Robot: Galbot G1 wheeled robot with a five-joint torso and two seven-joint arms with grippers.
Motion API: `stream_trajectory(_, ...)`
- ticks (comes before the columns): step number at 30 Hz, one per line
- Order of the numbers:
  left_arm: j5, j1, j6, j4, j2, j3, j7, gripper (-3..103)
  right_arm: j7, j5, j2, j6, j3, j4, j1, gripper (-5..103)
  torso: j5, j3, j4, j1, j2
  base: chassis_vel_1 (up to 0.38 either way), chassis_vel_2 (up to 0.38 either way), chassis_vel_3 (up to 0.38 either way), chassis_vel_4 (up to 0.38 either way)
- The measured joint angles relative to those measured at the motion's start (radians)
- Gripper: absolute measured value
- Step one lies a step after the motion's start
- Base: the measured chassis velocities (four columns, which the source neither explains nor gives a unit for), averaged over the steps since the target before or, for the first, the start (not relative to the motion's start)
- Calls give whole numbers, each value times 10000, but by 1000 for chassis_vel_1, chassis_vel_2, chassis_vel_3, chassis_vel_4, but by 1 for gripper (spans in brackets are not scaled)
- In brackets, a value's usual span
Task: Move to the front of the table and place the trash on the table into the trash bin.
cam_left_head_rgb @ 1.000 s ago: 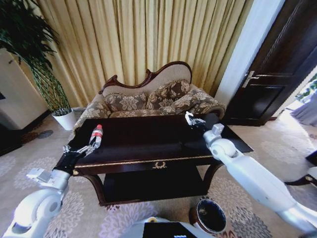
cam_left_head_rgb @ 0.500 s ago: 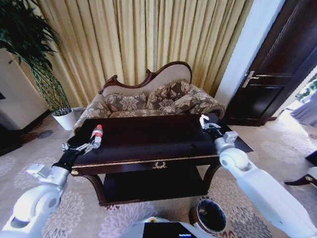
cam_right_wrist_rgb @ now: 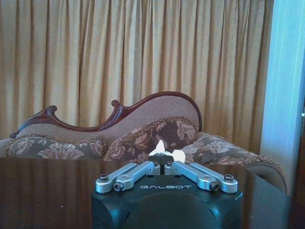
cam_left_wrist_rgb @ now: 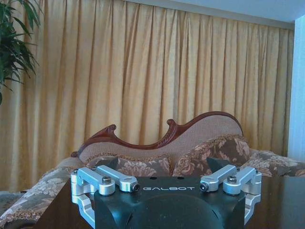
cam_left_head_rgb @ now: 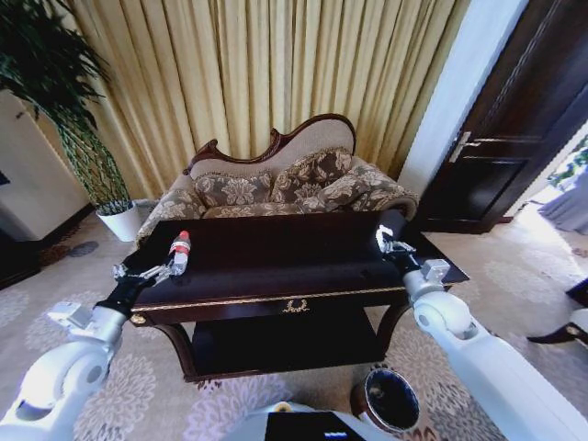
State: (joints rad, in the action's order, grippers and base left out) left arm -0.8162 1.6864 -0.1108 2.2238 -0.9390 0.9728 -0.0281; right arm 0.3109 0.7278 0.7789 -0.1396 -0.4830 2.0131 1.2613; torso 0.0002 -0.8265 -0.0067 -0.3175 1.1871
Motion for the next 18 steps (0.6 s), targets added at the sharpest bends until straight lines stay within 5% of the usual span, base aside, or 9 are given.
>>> stream_trajectory(18, 23, 49, 30, 140, -93, -36, -58, 100, 6, 2, 131, 16, 161, 192, 157, 0, 1, 0, -2, 0, -1, 7, -6, -9, 10)
